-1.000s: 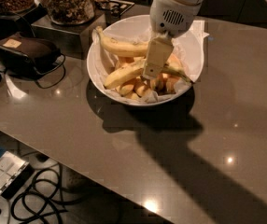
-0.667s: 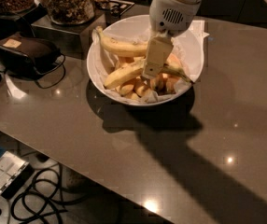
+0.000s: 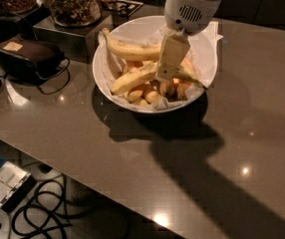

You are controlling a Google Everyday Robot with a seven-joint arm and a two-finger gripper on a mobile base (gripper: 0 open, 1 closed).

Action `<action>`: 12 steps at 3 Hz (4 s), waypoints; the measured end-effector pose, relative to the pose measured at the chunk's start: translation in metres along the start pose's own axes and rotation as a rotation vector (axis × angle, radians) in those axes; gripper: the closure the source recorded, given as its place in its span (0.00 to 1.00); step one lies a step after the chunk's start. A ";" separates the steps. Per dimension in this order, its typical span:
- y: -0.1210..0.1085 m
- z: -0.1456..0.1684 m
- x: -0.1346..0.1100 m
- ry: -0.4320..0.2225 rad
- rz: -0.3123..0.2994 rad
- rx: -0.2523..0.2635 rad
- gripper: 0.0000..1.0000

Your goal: Pick banana from white bowl

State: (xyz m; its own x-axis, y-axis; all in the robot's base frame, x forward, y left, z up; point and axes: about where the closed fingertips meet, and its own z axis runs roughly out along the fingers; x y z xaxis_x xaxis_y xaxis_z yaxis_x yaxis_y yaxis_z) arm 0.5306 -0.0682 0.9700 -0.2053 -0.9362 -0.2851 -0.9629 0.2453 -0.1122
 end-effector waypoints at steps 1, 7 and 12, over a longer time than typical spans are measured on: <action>-0.002 0.002 -0.003 0.011 -0.011 0.006 0.33; -0.003 0.042 -0.010 0.058 0.004 -0.074 0.35; -0.002 0.057 -0.011 0.068 0.001 -0.107 0.34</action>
Offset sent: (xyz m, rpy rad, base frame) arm 0.0062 -0.0025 -0.0105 -0.0665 0.0351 0.0073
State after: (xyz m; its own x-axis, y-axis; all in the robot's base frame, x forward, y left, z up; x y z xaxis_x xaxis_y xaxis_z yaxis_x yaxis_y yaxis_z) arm 0.5444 -0.0445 0.9195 -0.2138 -0.9519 -0.2196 -0.9752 0.2212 -0.0092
